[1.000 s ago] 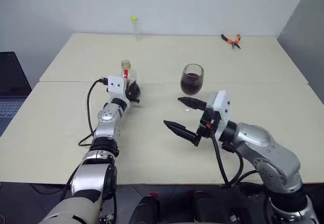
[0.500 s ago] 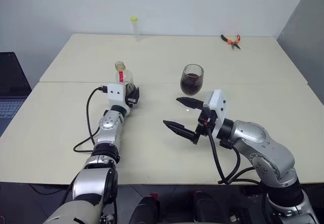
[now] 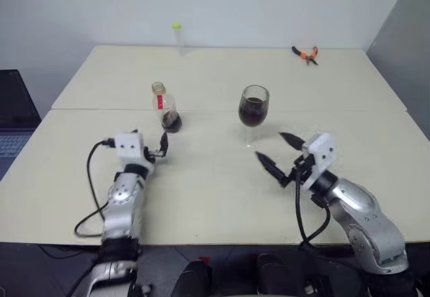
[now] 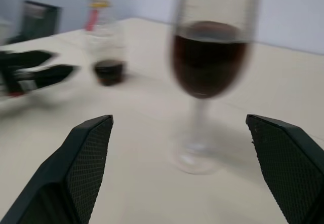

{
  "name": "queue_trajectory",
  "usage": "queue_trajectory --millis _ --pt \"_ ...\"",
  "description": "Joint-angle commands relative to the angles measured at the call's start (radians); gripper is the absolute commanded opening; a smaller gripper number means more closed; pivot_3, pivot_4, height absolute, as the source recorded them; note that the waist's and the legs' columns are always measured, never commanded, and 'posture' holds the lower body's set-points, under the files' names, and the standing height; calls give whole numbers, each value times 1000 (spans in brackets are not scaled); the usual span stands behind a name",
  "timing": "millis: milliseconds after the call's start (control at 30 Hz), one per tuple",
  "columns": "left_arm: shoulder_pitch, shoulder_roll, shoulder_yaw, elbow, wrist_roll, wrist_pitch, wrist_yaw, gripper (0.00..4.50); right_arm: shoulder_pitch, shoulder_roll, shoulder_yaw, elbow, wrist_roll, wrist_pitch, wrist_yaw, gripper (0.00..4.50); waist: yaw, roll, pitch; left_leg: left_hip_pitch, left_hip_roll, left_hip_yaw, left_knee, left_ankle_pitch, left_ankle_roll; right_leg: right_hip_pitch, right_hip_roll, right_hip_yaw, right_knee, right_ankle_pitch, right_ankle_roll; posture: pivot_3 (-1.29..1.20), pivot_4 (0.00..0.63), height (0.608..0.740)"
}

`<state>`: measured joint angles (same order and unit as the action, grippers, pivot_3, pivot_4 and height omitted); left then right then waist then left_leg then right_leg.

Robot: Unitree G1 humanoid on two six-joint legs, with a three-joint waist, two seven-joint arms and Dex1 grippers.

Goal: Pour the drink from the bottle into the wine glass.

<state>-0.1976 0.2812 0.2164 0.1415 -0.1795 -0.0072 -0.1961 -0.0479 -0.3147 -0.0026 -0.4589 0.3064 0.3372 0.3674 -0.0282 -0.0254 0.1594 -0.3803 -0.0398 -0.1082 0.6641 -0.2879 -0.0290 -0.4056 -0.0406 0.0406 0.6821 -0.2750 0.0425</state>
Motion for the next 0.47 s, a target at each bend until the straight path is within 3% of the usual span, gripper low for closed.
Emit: queue_trajectory --millis 33,167,467 --pt "14 5 2 -130 17 65 42 4480 -6 73 -74 110 -15 -113 -77 4500 4 1 -1 1 0 0 0 0 1 1 1 0 0 0 0 0 150 740" --pt "29 -9 0 -161 13 84 53 4480 -64 131 -118 259 -19 -164 -124 4500 3 2 -1 1 -1 2 0 0 0 1 2 1 0 0 0 0 150 740" --pt "46 -6 0 -199 20 73 49 4480 -159 124 -154 511 -93 -355 -139 4500 0 2 -2 0 -1 3 0 1 -2 0 3 1 -1 0 0 0 150 740"
